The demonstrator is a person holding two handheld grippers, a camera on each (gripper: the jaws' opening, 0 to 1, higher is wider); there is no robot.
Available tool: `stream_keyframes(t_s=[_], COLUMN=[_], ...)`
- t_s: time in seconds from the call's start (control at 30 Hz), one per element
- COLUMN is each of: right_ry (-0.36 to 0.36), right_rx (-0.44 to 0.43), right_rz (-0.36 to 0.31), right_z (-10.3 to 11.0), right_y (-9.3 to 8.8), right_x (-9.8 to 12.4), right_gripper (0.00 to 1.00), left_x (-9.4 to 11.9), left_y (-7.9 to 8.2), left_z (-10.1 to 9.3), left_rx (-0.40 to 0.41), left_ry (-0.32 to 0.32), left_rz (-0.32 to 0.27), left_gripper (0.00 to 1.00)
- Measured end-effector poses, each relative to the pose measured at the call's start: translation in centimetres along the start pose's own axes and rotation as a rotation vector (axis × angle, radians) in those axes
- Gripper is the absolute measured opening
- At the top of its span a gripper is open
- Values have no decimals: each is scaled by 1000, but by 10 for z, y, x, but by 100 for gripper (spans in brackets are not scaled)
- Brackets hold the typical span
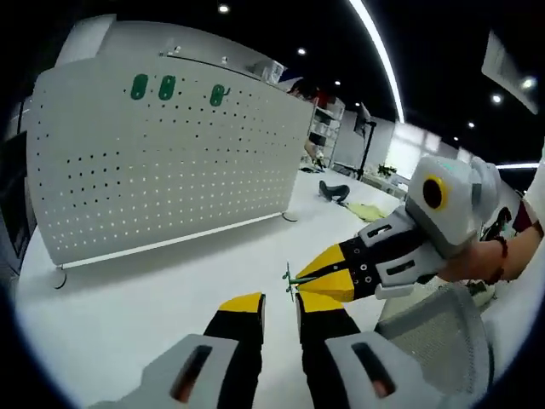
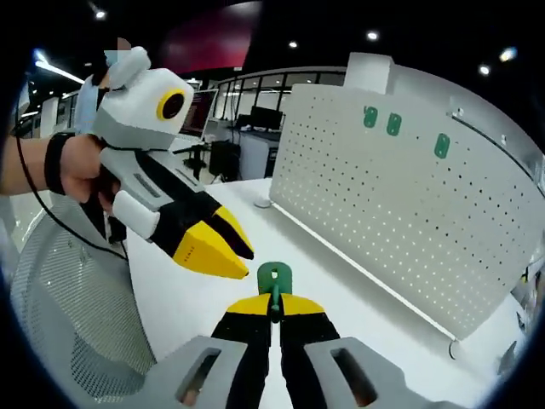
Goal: Insert the hook assembly into the mounting plate slot until the hook locks in place.
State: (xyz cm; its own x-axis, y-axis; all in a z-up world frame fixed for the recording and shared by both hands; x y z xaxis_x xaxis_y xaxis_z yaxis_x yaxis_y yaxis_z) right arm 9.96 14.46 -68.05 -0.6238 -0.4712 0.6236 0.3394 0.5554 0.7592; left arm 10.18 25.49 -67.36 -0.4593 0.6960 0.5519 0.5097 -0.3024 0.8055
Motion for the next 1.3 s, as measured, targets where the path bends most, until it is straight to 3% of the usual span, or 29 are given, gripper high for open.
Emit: stream_keyframes(t_s=[0.07, 0.23, 0.4, 0.43, 0.83, 0.93, 1.07, 1.3], right_ry=[-10, -31, -56, -61, -118, -129, -144, -178], right_rx=[-30, -84, -114, -129, -170, -173, -185, -189], right_rz=[-21, -47, -66, -75, -101, -105, -115, -133], right_z=[-2, -9, -15, -17, -36, -41, -50, -65], right_y=[3, 7, 15, 18, 34, 39, 44, 56], right_x=[2, 4, 7, 8, 12, 13, 15, 16], right_gripper=[1, 1, 1, 1, 1, 1, 1, 1], left_x=[5, 13, 20, 23, 34, 37, 40, 46], left_y=[3, 4, 3, 6, -3, -3, -3, -2], left_z=[0, -4, -5, -5, -3, 0, 1, 2], left_rx=[-21, -47, -115, -151, -150, -136, -130, -135], left_ry=[5, -8, 20, 37, 64, 81, 98, 123], left_rz=[-48, -86, -119, -155, -160, -177, -211, -245], left_gripper=[22, 31, 40, 40, 72, 77, 92, 100])
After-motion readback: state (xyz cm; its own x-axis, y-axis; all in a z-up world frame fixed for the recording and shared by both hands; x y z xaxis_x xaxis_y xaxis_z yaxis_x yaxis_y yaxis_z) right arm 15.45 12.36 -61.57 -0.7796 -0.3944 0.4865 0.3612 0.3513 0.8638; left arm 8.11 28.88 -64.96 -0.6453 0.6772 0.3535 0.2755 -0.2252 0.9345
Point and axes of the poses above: the point that each gripper's makers call its tool centre point, and the gripper's own axes: x roughly backward along the fingers, z roughly to its left, y roughly out of its top, the point moved 6 cm from there along x, roughly backward along the fingers, and after that the axes turned 12 degrees about z, right-handed, at the moved point
